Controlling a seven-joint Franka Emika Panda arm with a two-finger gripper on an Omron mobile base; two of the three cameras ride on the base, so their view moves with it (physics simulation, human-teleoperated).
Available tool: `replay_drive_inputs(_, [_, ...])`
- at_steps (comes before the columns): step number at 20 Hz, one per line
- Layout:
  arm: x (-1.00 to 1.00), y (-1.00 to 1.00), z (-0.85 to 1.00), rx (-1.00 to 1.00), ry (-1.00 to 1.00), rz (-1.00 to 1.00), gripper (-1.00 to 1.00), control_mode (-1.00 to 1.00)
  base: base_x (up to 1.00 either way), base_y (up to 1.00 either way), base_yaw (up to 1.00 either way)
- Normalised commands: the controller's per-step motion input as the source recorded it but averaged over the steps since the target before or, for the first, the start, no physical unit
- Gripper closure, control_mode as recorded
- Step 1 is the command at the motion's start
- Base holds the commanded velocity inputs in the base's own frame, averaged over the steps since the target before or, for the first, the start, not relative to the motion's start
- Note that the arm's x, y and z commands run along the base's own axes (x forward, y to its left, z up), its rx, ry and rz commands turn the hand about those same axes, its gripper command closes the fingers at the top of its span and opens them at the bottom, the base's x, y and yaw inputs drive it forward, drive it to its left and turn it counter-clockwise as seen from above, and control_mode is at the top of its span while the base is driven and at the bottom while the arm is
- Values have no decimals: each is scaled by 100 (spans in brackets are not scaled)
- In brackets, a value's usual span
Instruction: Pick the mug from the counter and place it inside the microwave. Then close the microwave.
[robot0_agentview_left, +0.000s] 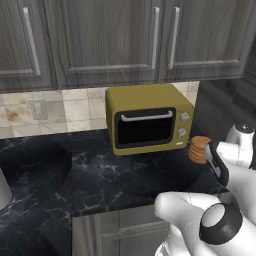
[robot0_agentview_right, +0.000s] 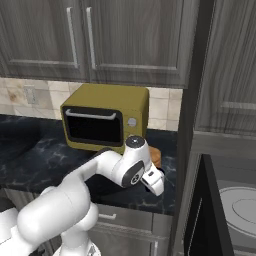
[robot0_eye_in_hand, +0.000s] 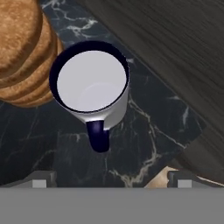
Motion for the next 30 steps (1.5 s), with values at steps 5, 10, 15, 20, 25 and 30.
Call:
replay_drive_inputs(5, [8, 0, -14, 0, 0, 0, -100, -100, 0, 0, 0])
replay_drive_inputs(10, [14, 0, -2, 0, 0, 0, -100, -100, 0, 0, 0])
replay_drive_inputs(15, [10, -1, -11, 0, 0, 0, -100, -100, 0, 0, 0])
replay_drive_inputs(20, [11, -7, -13, 0, 0, 0, -100, -100, 0, 0, 0])
replay_drive_inputs(25, [1, -2, -15, 0, 0, 0, -100, -100, 0, 0, 0])
replay_drive_inputs(30, [1, 0, -12, 0, 0, 0, -100, -100, 0, 0, 0])
